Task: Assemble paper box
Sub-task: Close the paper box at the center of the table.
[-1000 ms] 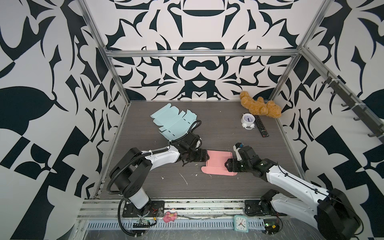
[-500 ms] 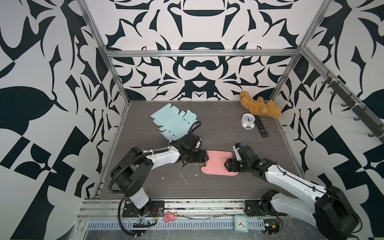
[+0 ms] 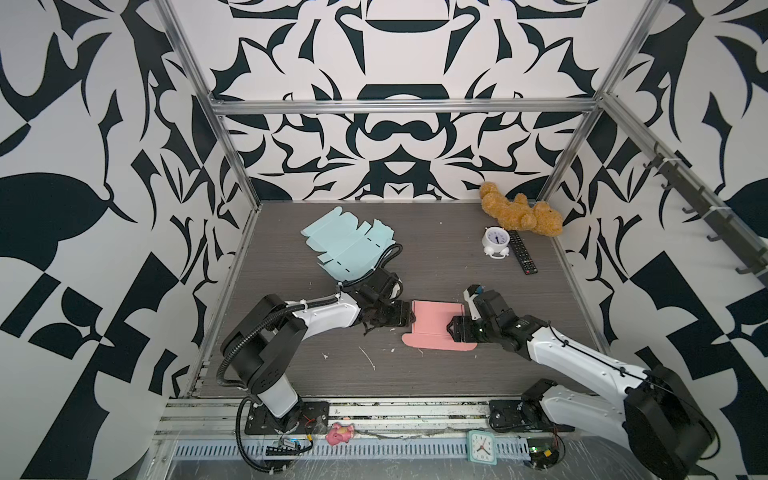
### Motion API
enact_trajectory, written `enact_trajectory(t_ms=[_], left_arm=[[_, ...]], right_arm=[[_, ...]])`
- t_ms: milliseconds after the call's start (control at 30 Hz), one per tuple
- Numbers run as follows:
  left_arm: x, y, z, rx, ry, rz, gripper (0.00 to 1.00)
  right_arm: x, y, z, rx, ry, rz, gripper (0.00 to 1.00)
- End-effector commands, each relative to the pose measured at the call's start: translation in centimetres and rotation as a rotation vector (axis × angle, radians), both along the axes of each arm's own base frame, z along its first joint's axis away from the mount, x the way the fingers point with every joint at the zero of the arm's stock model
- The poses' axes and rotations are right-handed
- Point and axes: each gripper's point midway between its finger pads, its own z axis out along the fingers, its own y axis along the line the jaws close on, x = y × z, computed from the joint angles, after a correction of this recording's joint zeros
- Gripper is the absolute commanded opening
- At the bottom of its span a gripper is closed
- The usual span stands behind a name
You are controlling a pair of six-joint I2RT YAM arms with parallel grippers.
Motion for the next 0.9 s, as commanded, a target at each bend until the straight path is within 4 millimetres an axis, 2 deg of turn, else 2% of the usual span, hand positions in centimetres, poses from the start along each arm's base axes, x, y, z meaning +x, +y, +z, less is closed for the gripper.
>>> enact_trajectory(t_ms=[0, 233, 467, 667, 867], left_arm=[[-0.2, -0.1, 0.7, -0.002, -0.014, -0.012, 0.72], [-0.5, -0.6, 1.6, -0.020, -0.028, -0.021, 0.72], [-0.6, -1.3, 2.9, -0.066, -0.041, -0.030, 0.71], [-0.7, -1.7, 2.4, -0.085, -0.019, -0.029, 0.71], [-0.8, -2.0, 2.2, -0.118, -0.008, -0.022, 0.64]], right_arm=[[0.5, -0.2, 0.9, 0.008, -0.054, -0.016, 0.82], [0.3, -0.2, 1.0, 0.001, -0.046, -0.007, 0.81], [0.7, 1.2, 1.4, 0.065, -0.055, 0.020, 0.81], [1.1, 2.5, 1.6, 0.105, -0.049, 0.058, 0.80], [1.3, 4.0, 1.9, 0.144, -0.047, 0.101, 0.79]])
